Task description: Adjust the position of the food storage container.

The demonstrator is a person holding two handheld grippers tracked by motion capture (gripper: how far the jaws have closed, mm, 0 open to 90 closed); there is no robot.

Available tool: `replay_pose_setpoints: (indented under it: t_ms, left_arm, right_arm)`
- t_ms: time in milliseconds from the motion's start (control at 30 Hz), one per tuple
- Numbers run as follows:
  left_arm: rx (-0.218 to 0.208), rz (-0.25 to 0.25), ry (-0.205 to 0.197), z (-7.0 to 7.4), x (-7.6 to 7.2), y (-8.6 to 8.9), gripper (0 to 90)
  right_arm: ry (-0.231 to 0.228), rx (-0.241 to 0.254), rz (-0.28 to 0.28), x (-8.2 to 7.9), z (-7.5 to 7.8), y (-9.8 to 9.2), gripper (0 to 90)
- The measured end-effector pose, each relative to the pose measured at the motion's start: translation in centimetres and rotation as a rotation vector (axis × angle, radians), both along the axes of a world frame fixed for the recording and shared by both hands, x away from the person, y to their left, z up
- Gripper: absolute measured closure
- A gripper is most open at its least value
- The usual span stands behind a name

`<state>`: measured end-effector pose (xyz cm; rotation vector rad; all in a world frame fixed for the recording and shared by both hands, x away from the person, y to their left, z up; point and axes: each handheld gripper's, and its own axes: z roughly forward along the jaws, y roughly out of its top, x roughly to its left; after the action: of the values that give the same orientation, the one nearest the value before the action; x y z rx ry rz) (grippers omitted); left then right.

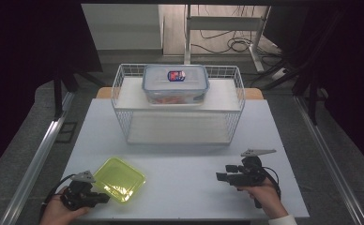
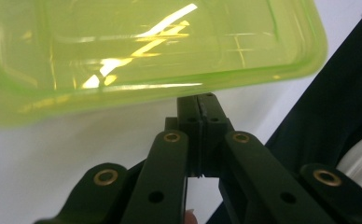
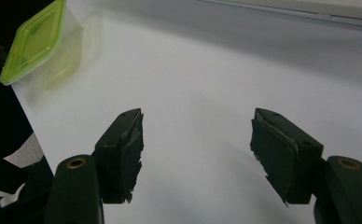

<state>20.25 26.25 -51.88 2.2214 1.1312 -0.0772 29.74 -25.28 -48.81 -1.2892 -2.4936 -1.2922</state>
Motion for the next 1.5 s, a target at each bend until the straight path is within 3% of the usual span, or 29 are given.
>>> replay_pose_setpoints:
  t_ms: [267, 400, 567, 633, 767, 900, 1133, 1500]
  left_arm:
    - [0.006, -0.008, -0.008, 0.1, 1.3, -1.4, 90.0]
    - [0.002, -0.013, -0.005, 0.1, 0.8, -1.2, 90.0]
    - [0.022, 0.038, 0.003, 0.0, 0.1, 1.3, 90.0]
    - [0.036, 0.092, -0.005, 0.2, 0.2, 2.9, 90.0]
    - [0.03, 0.158, -0.016, 0.8, 1.1, 5.3, 90.0]
    - [0.012, 0.191, -0.023, 1.1, 2.7, 6.2, 90.0]
    - [0.016, 0.168, -0.004, 0.7, 4.0, 5.2, 90.0]
    - [-0.006, 0.109, 0.005, 0.5, 4.0, 3.0, 90.0]
  right_arm:
    - [-0.001, 0.001, 0.002, 0.0, 0.0, -0.1, 34.8]
    - [0.0, 0.003, 0.001, 0.0, 0.0, -0.2, 34.8]
    - [-0.001, 0.003, 0.002, 0.0, 0.1, -0.2, 34.7]
    - [-0.001, 0.004, -0.002, 0.0, 0.1, -0.3, 34.7]
    - [-0.002, 0.004, -0.004, 0.0, 0.1, -0.2, 34.7]
    - [-0.001, 0.002, -0.002, 0.1, 0.1, -0.1, 34.6]
    - [-0.003, 0.005, -0.002, 0.0, 0.1, -0.2, 34.6]
    - [-0.004, 0.006, -0.002, 0.0, 0.2, -0.2, 34.7]
